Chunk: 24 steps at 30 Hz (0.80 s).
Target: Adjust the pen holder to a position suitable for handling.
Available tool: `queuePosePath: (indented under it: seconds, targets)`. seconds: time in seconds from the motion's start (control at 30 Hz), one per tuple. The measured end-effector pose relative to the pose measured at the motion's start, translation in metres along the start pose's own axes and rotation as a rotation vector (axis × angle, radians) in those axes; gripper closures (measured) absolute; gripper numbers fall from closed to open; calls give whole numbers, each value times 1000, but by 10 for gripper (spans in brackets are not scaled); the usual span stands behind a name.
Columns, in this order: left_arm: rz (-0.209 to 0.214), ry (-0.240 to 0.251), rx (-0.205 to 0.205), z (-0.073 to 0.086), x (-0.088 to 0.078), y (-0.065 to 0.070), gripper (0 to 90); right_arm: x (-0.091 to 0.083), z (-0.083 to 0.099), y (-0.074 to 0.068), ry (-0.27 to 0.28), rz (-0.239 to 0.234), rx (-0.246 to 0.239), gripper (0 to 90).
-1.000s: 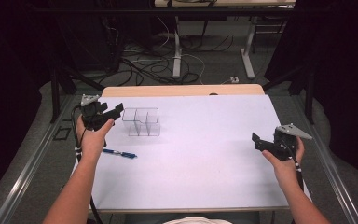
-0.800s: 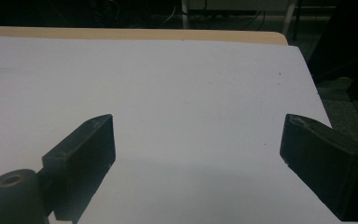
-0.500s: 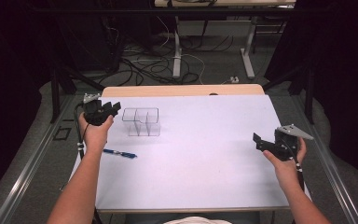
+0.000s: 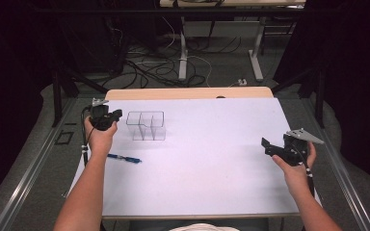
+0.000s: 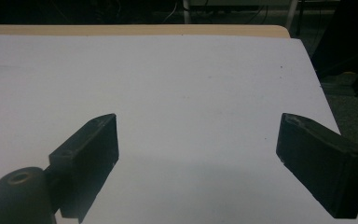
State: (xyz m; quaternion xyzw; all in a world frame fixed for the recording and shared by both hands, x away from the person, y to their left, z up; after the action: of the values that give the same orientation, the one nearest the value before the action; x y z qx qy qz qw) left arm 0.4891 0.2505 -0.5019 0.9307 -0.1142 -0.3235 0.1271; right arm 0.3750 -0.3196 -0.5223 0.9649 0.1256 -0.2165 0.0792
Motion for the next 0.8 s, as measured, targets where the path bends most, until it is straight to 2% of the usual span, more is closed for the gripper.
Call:
queuePosePath:
  seconds: [0.03, 0.23, 0.4, 0.47, 0.73, 0.8]
  targets:
    - [1, -4, 1, 1, 2, 0, 898, -1, 0, 0, -19, -9, -1, 126]
    - [2, -57, -4, 5, 8, 4, 900, 0, 1, -1, -19, -17, 0, 129]
    - [8, -60, -6, 6, 11, 9, 900, 1, 2, 1, -25, -17, -13, 134]
    - [10, -60, -2, 6, 11, 12, 900, 0, 2, 0, -29, -17, 2, 135]
    - [19, -72, -8, 7, 10, 11, 900, 2, 3, 1, -20, -19, 2, 141]
    - [18, -72, -8, 7, 10, 11, 900, 2, 3, 0, -33, -24, 8, 142]
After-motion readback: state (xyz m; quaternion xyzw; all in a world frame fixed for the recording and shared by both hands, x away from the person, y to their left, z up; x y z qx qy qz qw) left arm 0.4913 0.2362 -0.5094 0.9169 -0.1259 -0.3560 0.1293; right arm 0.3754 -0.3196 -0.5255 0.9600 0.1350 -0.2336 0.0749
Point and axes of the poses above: each handheld gripper's, and its own axes: x roughly forward along the jaws, z roughly out of its underside, y roughly to its right, the point moved 3 cm from there along x, roughly forward along the jaws, and after that the axes turned 13 degrees about -x, right-handed, at the moved point
